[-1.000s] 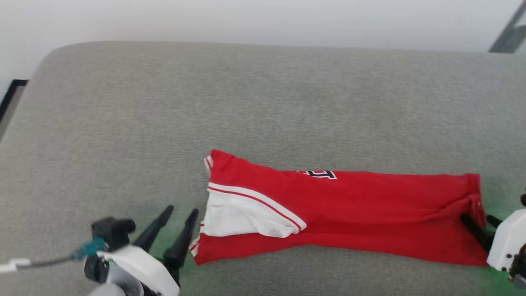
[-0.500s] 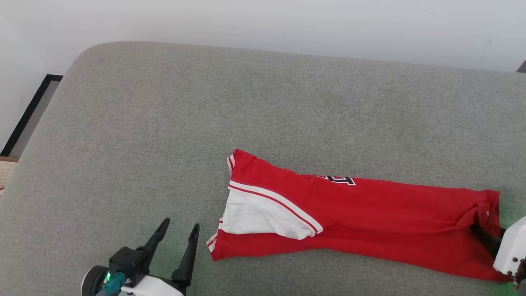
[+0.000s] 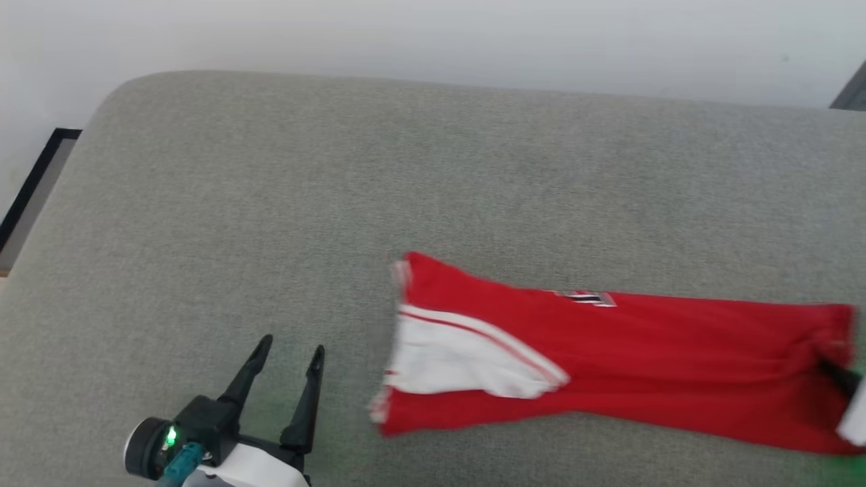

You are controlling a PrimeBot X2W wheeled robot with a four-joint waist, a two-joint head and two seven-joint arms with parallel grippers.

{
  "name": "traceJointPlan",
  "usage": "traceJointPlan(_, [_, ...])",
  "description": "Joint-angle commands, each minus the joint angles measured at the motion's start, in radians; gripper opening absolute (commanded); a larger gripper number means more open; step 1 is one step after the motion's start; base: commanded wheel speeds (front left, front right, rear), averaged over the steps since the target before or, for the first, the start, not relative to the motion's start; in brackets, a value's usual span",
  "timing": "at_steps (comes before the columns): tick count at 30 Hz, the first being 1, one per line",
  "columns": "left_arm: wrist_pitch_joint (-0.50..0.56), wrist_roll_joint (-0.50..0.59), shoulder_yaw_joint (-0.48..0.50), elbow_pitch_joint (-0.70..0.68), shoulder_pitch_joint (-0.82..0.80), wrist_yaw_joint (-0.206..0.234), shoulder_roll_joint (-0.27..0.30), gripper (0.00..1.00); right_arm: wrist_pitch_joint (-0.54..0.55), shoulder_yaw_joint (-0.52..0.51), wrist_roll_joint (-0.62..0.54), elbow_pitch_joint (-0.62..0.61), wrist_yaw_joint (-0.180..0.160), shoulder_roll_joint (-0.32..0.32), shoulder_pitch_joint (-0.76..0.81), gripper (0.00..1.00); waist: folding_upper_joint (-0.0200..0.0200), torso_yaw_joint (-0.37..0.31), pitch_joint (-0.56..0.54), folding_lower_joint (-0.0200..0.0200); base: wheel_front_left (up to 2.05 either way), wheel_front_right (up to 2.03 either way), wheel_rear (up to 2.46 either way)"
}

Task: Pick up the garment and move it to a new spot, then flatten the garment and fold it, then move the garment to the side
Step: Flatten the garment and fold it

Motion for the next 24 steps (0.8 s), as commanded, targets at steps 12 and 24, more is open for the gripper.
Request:
traceJointPlan(12, [-0.004,-0.053,-0.051,-0.077,-0.006,0.002,0.029,1.00,-0.014,-0.222,-0.067,0.016,-0.007,-0.181,0.050,0.00,-0.0001,-0.053,0.002,0.0000,0.00,0.00,0.00])
traceJointPlan(24, [-0.004,-0.059,-0.032,-0.076,0.021,0.002,0.028,1.00,0.136,-0.086,-0.047,-0.398,-0.005,-0.111,0.119,0.00,-0.0001,-0.071,-0.009,0.0000,0.00,0.00,0.00])
